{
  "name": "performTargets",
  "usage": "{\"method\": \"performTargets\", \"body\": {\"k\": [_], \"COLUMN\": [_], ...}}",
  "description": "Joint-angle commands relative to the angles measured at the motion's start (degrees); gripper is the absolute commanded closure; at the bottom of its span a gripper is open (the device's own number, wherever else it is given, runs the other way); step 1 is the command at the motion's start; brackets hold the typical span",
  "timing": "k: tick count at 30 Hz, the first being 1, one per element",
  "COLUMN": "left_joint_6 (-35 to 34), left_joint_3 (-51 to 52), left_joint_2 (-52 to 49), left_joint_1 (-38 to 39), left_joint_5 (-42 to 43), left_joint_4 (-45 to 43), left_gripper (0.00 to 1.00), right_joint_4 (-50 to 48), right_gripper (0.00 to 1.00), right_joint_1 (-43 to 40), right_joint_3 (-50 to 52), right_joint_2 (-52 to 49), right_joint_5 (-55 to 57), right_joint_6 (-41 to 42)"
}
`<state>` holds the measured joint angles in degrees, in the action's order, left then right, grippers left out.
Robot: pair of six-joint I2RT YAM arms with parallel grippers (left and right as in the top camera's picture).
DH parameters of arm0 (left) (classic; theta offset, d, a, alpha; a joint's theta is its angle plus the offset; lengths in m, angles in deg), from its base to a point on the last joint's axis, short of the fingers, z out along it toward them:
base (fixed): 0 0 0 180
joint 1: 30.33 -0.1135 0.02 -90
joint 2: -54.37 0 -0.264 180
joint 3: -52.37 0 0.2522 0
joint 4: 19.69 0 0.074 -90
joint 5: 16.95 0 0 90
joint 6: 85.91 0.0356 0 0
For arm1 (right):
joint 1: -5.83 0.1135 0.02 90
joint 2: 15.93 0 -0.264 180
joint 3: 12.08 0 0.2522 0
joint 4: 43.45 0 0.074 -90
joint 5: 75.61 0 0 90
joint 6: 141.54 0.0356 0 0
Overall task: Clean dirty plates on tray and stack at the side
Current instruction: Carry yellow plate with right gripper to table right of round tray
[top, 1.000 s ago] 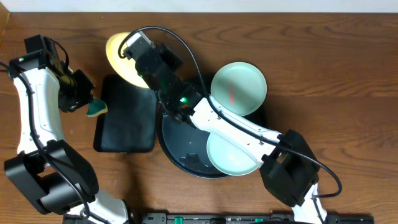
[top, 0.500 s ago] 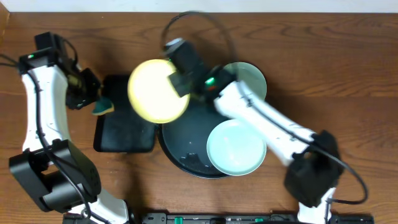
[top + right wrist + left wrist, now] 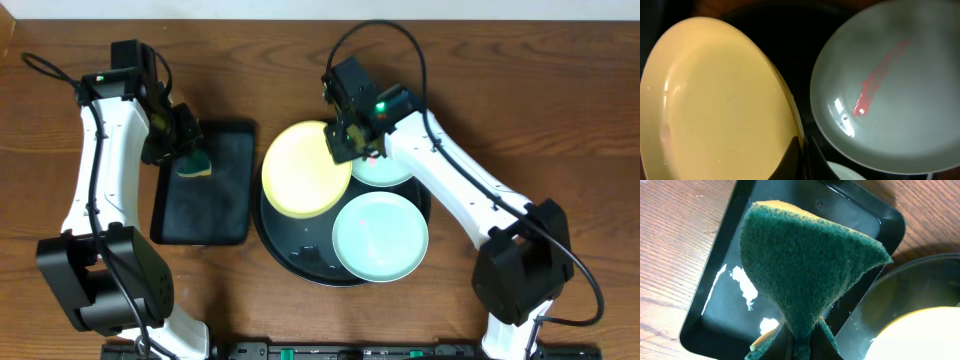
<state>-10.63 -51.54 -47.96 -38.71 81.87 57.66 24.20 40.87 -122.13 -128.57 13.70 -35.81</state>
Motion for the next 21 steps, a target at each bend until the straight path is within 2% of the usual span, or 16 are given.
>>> {"method": "performTargets", "body": {"k": [1, 11, 16, 21], "left_joint_6": [0.72, 0.72, 0.72, 0.72], "left_joint_3": [-0.92, -0.92, -0.92, -0.92], "left_joint_2": [1.25, 1.25, 1.25, 1.25], "left_joint_1": [0.96, 2.71, 2.73, 2.73], "left_joint_5": [-0.7, -0.7, -0.7, -0.7], "left_joint_4": [-0.04, -1.05, -1.07, -1.11], "left_gripper": [0.93, 0.93, 0.93, 0.93], "right_joint_4": [-2.47, -14.27, -14.29, -9.16], "right_gripper": [0.99, 0.99, 0.99, 0.99], "right_joint_1": [0.66, 0.98, 1.88, 0.74], "right_joint_3": [3.91, 13.05, 13.33, 10.51], "right_joint_2": [-1.16, -1.4, -1.29, 1.97], "right_joint_5": [-1.36, -2.82, -2.84, -2.82], "right_joint_6": [1.05, 1.33, 0.5, 0.61]}}
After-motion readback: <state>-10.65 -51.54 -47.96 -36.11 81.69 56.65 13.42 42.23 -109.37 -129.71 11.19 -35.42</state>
